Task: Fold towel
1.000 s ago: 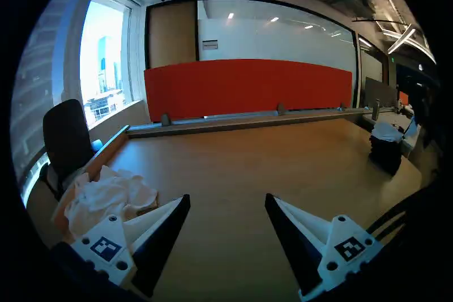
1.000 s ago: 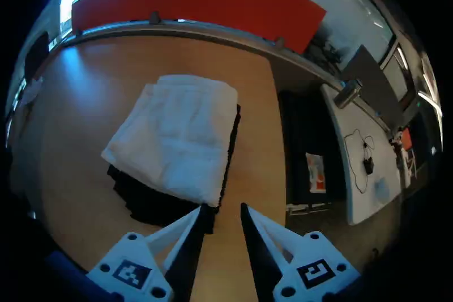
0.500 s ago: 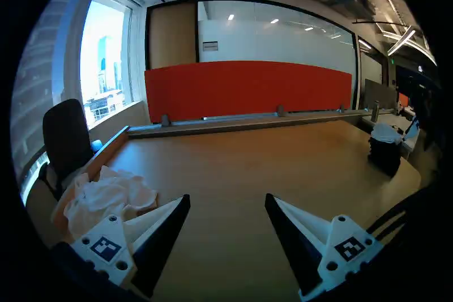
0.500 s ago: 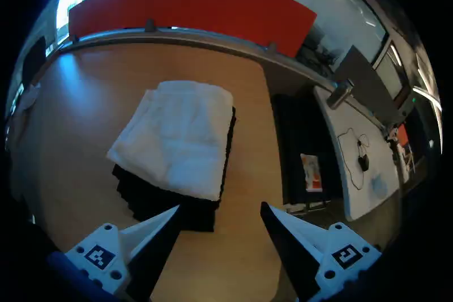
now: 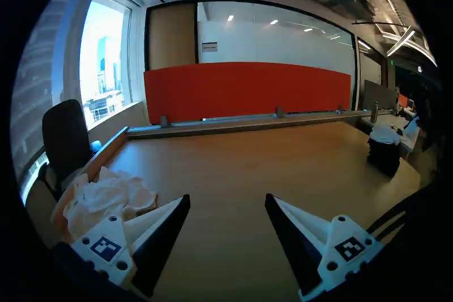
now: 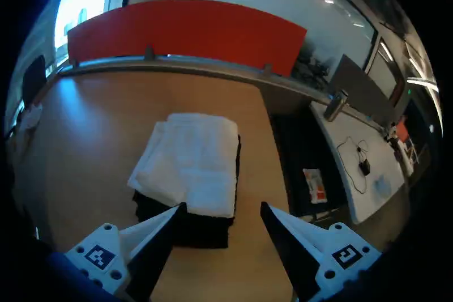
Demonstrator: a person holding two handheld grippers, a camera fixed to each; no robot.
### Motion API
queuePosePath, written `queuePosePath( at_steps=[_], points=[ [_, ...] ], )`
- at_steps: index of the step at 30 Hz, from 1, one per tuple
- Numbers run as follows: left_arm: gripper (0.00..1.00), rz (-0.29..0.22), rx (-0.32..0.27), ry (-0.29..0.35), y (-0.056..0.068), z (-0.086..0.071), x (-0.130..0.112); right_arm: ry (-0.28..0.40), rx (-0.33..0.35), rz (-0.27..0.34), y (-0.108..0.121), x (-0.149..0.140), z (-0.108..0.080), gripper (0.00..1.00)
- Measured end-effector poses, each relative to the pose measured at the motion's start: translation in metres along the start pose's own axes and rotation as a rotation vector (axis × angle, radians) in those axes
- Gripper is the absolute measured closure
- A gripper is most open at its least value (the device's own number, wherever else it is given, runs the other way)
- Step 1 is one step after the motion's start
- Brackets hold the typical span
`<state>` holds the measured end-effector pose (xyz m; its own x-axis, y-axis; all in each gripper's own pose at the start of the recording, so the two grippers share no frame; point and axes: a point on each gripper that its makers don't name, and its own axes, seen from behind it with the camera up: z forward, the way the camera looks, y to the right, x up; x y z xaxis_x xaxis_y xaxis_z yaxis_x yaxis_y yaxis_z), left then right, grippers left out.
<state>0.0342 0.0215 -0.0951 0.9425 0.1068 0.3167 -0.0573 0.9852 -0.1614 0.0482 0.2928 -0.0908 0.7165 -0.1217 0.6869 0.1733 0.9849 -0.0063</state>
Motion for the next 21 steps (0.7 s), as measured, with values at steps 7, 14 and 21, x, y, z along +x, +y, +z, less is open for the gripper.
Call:
queuePosePath(
  at_steps=[7, 14, 21],
  points=[
    [0.02, -0.004, 0.003, 0.004, 0.0, 0.0, 0.002, 0.112, 0.01, 0.039, -0.018, 0.024, -0.007, 0.0],
    [0.02, -0.009, 0.004, 0.003, 0.0, 0.001, 0.001, 0.234, 0.014, 0.085, -0.035, 0.048, -0.013, 0.0],
    [0.02, -0.01, 0.005, 0.005, 0.0, 0.002, 0.003, 0.362, 0.009, 0.158, -0.041, 0.075, -0.019, 0.0]
  ],
)
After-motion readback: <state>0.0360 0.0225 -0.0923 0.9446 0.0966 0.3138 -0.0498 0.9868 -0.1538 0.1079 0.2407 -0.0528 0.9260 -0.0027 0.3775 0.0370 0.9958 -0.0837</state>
